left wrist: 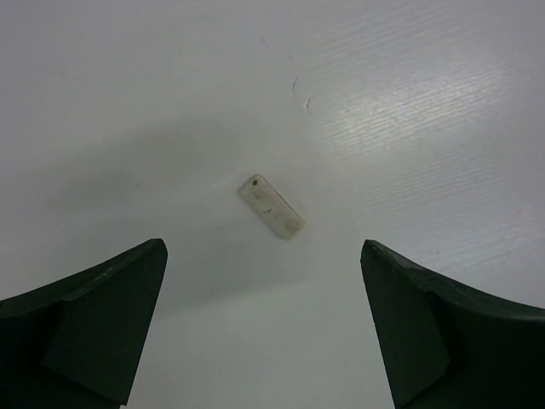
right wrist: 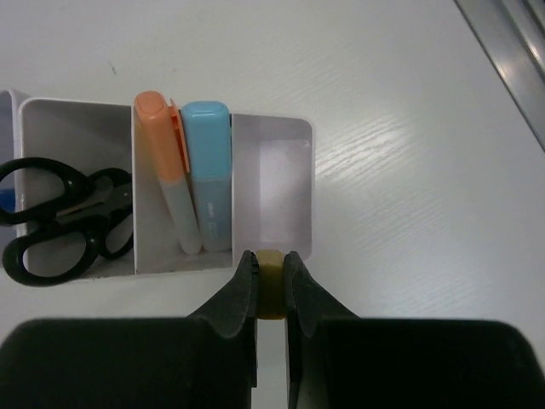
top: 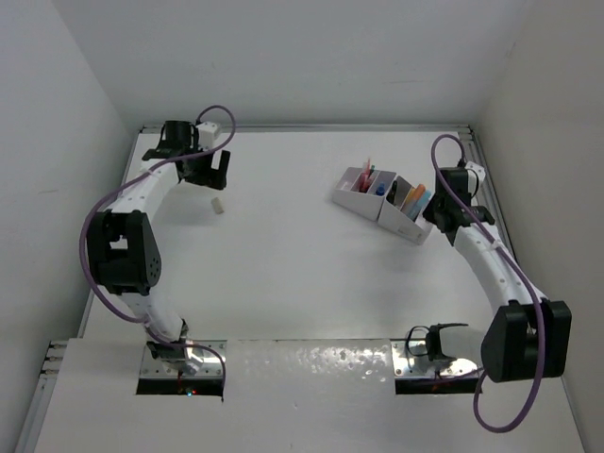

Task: Sort the stationery into containers
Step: Place the stationery in the storage box, then pick up the stationery from the center of the board.

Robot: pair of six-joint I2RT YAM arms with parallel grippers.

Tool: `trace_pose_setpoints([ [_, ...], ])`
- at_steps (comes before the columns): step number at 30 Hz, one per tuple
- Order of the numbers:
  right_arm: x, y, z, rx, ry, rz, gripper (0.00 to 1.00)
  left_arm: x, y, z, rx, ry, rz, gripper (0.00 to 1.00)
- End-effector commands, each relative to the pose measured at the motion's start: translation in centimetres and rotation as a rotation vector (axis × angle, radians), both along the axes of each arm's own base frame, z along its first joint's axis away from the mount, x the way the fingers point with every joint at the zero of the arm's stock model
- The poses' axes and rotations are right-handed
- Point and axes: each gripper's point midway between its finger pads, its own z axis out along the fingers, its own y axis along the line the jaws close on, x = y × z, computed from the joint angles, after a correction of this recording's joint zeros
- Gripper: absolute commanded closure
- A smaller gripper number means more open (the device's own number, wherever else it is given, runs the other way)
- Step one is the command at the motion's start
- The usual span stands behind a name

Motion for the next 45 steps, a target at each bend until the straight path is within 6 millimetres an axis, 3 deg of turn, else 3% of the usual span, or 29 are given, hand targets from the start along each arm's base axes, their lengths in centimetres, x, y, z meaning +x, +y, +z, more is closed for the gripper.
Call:
trace_pose_setpoints([
  [1,3.0,0.9,0.9,0.043,-0.07,0.055,1.0,1.1,1.0,-1.1,0.017,-0.015,0.05,0.05],
  [7,3.2,-0.1,-1.9,0.044,-0.008,0.015,1.0,1.1,1.4,-4.3,0.035,0.076,0.061,0.13],
  [14,3.9,-0.7,-3.6,0.018,0.036,0.003,1.0,0.9,1.6,-5.6,0.059,0.104,0.032,0.19],
  [18,4.1,-0.6,-3.8,0.018,0.064,0.026,0.76,0.4,1.8,-6.4,0.07,0.128,0.035,0.16],
  [19,4.3,-0.6,-3.4,0.015,0.06,0.029,0.64,0.4,1.8,-6.4,0.069,0.131,0.036,0.16],
  [24,4.4,-0.5,-1.2,-0.021,0.031,0.07,0.46,0.1,1.6,-7.1,0.073,0.146,0.03,0.16],
  [27,4.1,-0.2,0.7,-0.046,-0.003,0.092,0.44,0.0,1.2,-8.3,0.07,0.178,0.021,0.24],
  [32,3.1,1.2,3.0,-0.062,-0.054,0.133,0.43,-0.1,0.4,-10.5,0.06,0.237,0.029,0.5],
  [38,2.0,2.4,5.3,-0.07,-0.118,0.165,0.43,0.2,-0.1,-11.8,0.074,0.265,0.043,0.54],
  [40,1.6,2.8,5.5,-0.077,-0.122,0.178,0.43,0.1,-0.1,-12.2,0.083,0.271,0.045,0.63],
  [45,0.7,2.8,6.8,-0.092,-0.164,0.177,0.43,-0.1,0.2,-12.9,0.108,0.27,0.034,0.75],
])
